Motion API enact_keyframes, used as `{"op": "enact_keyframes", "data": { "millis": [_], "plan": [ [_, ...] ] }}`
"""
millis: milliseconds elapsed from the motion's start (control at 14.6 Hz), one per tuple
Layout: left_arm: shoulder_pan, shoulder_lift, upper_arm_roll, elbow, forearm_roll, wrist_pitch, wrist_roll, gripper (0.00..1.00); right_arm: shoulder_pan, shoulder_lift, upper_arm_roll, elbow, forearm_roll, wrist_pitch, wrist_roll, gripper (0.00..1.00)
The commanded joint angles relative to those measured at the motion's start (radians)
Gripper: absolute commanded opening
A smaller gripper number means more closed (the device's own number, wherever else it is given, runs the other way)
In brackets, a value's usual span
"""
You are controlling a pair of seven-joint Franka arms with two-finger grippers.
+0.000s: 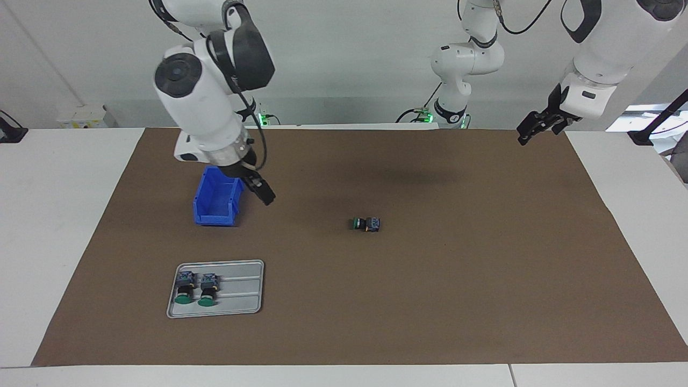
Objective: Place and press button with both arms
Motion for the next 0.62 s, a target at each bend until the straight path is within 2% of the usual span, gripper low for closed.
{"op": "enact_keyframes", "data": {
  "millis": [0,274,411,548],
  "plan": [
    [-0.067,-0.007,0.006,-0.051,-0.028,0.053,-0.217,1.00,-0.074,-0.105,0.011,-0.083,-0.035,-0.015,-0.299,1.00],
    [-0.172,0.069,0.006,-0.077,-0.105,0.156,-0.605,0.99,-0.162,-0.194,0.011,-0.100,-0.107,-0.057,-0.660,1.00],
    [-0.234,0.117,0.006,-0.081,-0.116,0.237,-0.784,0.99,-0.210,-0.220,0.009,-0.115,-0.109,-0.121,-0.717,1.00],
    [-0.289,0.161,0.006,-0.081,-0.118,0.306,-0.920,0.99,-0.198,-0.260,-0.029,-0.161,-0.112,-0.119,-0.756,1.00]
  ]
}}
